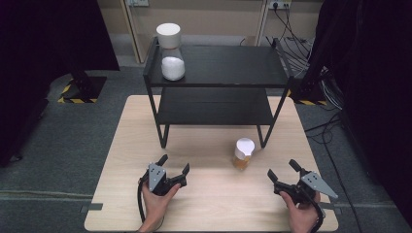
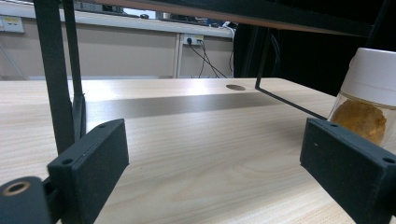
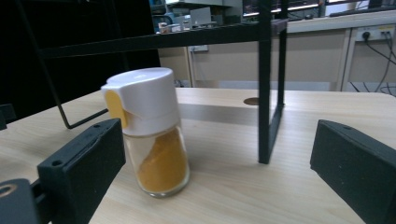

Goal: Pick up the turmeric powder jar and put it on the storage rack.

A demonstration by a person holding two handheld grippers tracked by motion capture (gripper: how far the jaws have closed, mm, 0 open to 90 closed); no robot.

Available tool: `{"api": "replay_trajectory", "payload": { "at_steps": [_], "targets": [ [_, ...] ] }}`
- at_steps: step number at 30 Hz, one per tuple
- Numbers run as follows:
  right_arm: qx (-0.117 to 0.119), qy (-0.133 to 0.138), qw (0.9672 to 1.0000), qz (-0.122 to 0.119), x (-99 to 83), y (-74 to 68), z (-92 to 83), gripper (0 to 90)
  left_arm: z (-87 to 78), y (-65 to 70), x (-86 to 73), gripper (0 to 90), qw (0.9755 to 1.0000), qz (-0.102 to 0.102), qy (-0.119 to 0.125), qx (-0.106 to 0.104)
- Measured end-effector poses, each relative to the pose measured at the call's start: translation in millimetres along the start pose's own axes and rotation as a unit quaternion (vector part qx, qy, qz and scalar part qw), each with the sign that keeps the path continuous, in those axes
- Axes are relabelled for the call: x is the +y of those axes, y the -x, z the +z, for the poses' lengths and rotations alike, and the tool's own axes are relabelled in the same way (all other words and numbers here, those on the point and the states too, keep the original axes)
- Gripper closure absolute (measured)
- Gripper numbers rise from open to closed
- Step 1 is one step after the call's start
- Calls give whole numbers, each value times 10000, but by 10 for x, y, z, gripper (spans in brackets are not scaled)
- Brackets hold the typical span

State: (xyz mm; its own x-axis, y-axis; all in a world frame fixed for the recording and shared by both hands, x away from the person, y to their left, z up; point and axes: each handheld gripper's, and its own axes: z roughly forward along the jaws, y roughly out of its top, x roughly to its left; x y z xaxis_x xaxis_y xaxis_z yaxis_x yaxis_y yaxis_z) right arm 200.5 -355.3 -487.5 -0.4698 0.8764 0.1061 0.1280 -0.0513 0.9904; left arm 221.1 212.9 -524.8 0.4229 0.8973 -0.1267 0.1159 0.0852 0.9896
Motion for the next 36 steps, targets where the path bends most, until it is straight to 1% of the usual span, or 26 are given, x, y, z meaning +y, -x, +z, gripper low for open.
{"api": "replay_trajectory", "payload": {
  "at_steps": [8, 12, 17, 22, 24, 28, 32, 36],
  "targets": [
    [98, -16, 9999, -29, 26, -123, 182, 34, 0, 4, -3, 71, 10000, 18, 7, -5],
    [68, 17, 9999, -77, 32, -230, 272, 36, 0, 1, -2, 69, 10000, 19, 5, -13],
    [127, 84, 9998, -101, 66, -347, 412, 38, -3, 3, -7, 70, 10000, 26, 20, -9],
    [175, 83, 9998, -94, 63, -454, 576, 42, -4, 5, -9, 70, 10000, 27, 23, -3],
    [177, 61, 9998, -119, 57, -482, 623, 47, -4, 4, -8, 70, 10000, 23, 22, -5],
    [170, 19, 9998, -70, 34, -528, 728, 60, -4, 0, -9, 70, 10000, 13, 24, -14],
    [132, -38, 9999, -100, 22, -575, 811, 75, -4, -2, -8, 70, 10000, 7, 22, -13],
    [100, -78, 9998, -138, 16, -594, 884, 118, -6, -1, -11, 70, 10000, 11, 31, -12]
  ]
}}
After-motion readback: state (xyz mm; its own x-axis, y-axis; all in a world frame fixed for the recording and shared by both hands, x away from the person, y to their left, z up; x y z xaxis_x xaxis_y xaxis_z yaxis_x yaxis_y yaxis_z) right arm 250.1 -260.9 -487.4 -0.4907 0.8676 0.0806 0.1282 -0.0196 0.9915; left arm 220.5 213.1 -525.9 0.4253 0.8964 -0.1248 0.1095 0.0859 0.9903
